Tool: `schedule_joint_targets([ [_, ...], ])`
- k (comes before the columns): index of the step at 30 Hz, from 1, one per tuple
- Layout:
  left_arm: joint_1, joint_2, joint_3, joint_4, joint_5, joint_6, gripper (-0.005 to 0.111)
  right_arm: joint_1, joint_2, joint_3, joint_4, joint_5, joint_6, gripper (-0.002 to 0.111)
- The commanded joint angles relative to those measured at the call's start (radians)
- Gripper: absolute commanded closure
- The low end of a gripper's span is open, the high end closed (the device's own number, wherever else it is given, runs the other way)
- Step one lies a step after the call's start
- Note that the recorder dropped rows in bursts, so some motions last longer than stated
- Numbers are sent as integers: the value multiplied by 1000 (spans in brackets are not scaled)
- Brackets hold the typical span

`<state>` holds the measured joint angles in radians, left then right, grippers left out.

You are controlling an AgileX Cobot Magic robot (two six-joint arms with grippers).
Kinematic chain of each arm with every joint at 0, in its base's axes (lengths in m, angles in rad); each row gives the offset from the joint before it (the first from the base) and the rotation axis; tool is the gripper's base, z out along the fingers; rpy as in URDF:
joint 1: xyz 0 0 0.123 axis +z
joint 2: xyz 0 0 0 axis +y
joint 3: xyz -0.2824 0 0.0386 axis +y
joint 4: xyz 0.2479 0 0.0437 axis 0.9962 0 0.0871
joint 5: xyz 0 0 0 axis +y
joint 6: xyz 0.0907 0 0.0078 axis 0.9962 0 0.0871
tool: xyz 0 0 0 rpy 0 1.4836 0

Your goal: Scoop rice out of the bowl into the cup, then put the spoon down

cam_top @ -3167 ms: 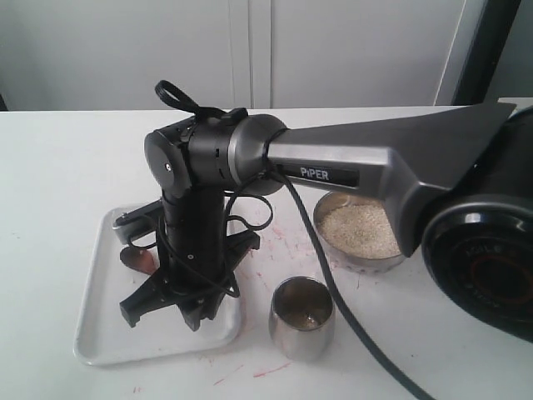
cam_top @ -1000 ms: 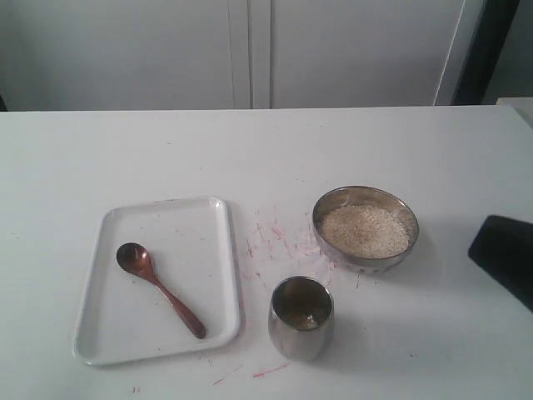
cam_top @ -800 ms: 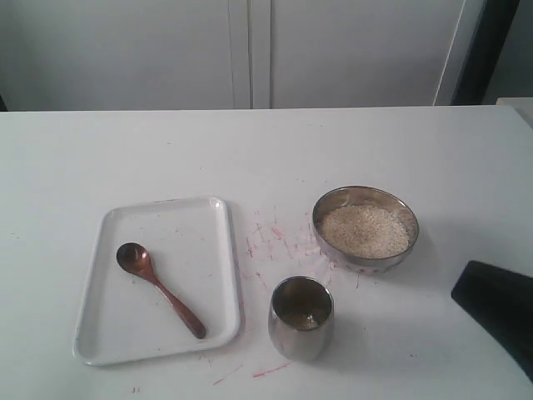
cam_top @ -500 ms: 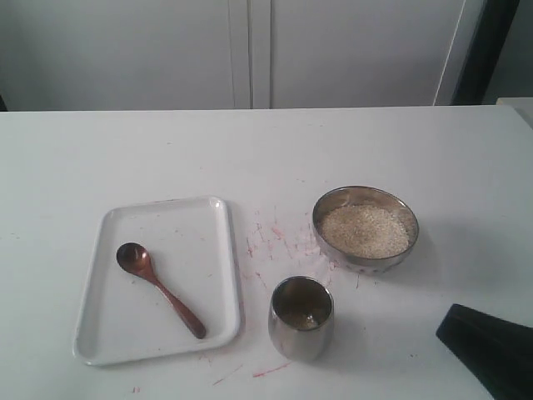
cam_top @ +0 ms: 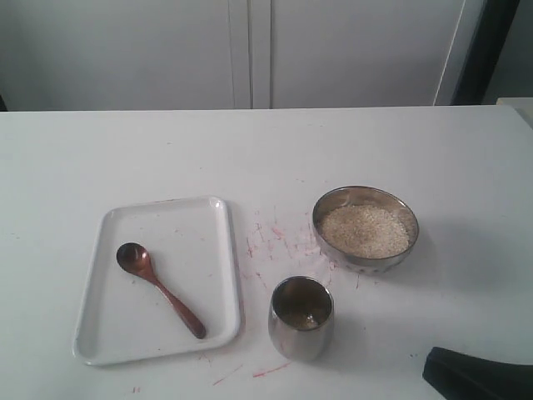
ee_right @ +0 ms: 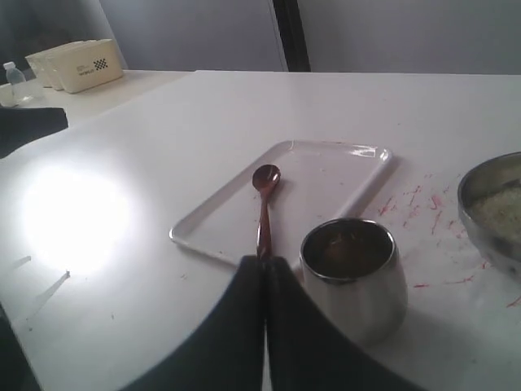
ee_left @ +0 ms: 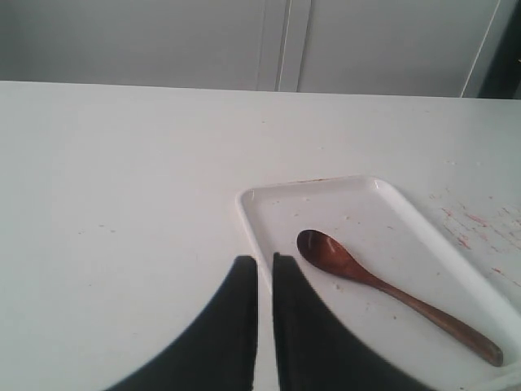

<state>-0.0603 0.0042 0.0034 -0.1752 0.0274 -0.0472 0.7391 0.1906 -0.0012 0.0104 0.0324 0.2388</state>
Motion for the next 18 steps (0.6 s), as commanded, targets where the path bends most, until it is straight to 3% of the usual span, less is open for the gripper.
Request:
schedule_joint_targets([
  [1,-2,-4,-3,-9,-4,-2,92,-2,-3,1,-4,20,9,108],
  [18,-2,-4,-3,-9,-4,-2,92,-2,-3,1,-10,79,9,108],
])
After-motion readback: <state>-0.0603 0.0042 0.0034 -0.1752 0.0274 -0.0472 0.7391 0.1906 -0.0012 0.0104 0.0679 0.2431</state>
